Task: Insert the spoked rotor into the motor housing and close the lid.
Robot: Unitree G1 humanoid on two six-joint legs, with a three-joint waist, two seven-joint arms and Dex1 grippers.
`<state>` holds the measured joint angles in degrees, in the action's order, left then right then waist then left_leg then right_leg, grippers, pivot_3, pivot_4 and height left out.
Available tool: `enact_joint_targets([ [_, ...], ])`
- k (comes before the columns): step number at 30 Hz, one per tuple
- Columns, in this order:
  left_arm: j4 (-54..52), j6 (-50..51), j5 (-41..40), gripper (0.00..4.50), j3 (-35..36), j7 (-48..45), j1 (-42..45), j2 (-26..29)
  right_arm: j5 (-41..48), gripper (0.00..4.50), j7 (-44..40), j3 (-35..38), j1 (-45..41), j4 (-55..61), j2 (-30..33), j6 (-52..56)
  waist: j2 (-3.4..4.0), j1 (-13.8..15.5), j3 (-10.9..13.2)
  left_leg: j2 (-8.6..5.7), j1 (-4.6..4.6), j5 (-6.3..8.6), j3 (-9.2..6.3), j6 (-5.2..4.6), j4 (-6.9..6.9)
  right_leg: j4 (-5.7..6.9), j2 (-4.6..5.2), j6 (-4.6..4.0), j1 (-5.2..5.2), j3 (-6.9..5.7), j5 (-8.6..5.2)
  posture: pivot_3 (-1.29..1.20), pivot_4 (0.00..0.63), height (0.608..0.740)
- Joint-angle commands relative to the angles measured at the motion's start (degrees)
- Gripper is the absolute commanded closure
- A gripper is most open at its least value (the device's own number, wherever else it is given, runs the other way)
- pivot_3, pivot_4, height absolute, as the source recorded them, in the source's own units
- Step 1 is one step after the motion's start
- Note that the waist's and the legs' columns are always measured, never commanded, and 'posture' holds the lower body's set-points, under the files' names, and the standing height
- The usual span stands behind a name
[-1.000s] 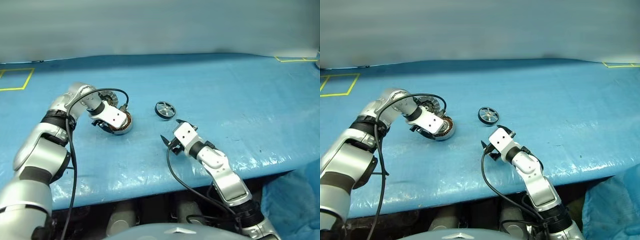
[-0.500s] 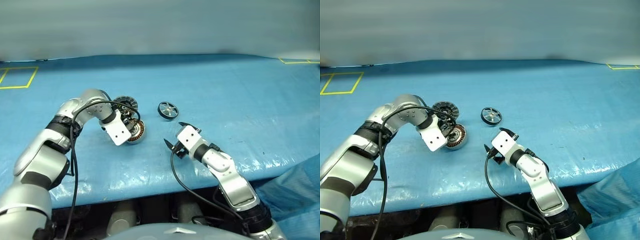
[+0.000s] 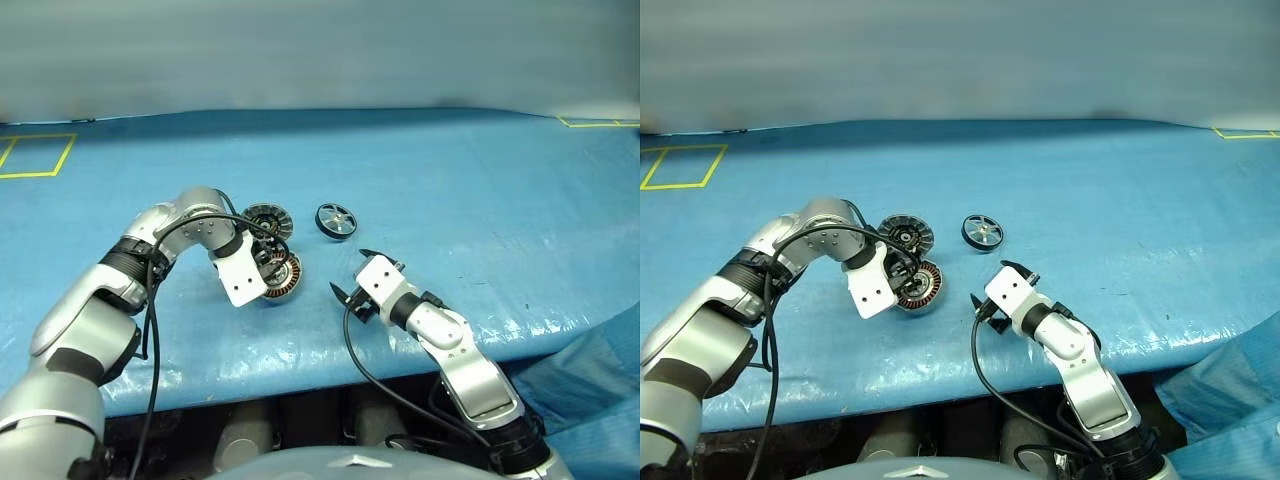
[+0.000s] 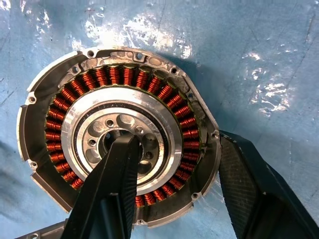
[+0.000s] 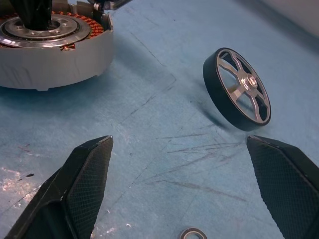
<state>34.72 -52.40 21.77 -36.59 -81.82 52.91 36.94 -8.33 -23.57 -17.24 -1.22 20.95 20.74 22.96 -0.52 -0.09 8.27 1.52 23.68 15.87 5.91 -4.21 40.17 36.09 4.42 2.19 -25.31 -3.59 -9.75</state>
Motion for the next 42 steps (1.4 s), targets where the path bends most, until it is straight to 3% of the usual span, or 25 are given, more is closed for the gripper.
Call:
enact_joint_targets([
  [1,0.04,-0.9,0.14,1.77,-1.93,0.07,-0.38,-0.96,-0.18,0.0,0.1,0.93,-0.17,2.84,0.17,-0.15,0.0,0.02,0.0,0.0,0.0,0.0,0.0,-0.01,0.0,0.0,0.0,0.0,0.0,0.0,0.0,0.0,0.15,0.74],
  [7,0.2,-3.32,-0.75,0.08,-0.89,3.86,-0.36,-0.74,-0.25,0.0,-0.02,0.66,-0.21,2.82,0.12,-0.01,0.0,-0.24,0.0,0.02,0.03,-0.01,0.0,0.01,0.01,-0.01,-0.02,0.02,-0.03,0.0,0.01,0.0,0.15,0.74],
  [19,-11.59,4.47,-9.61,0.08,3.09,2.6,-6.28,6.4,0.39,0.0,-1.68,1.28,-1.9,1.91,0.87,0.02,0.0,-0.54,0.01,0.07,0.04,-0.02,-0.01,0.04,0.01,0.0,-0.04,0.02,-0.06,0.0,0.01,0.0,0.15,0.74],
  [25,-21.46,17.08,-18.04,0.08,7.98,1.99,-10.32,8.87,2.1,0.0,-2.51,1.9,-2.23,1.56,0.42,0.07,0.0,-0.43,0.01,0.07,0.05,-0.05,-0.02,0.08,0.01,-0.01,-0.04,0.02,-0.06,-0.01,0.01,0.0,0.15,0.74],
  [32,-37.89,48.41,-35.43,0.08,19.97,9.77,-23.87,8.1,5.25,0.0,-1.81,4.53,0.92,4.46,-1.28,2.37,0.02,-0.69,0.01,0.09,0.02,-0.08,-0.03,0.13,0.0,0.0,-0.05,0.03,-0.05,0.01,0.01,0.0,0.15,0.74],
  [38,-45.95,58.89,-43.32,0.08,26.56,18.9,-37.81,3.04,6.91,0.0,-0.94,7.39,4.0,7.15,-1.44,5.1,0.02,-0.56,0.02,0.11,-0.07,-0.11,-0.06,0.2,-0.01,0.02,-0.05,0.03,0.02,0.01,0.0,0.0,0.15,0.74],
  [42,-45.92,58.72,-43.29,0.08,28.85,23.76,-43.13,-0.85,6.59,0.0,1.66,8.97,4.61,7.86,-2.31,8.0,0.02,-0.34,0.01,0.09,-0.08,-0.15,-0.11,0.26,0.0,0.04,-0.04,0.03,0.04,-0.03,0.0,0.0,0.15,0.74],
])
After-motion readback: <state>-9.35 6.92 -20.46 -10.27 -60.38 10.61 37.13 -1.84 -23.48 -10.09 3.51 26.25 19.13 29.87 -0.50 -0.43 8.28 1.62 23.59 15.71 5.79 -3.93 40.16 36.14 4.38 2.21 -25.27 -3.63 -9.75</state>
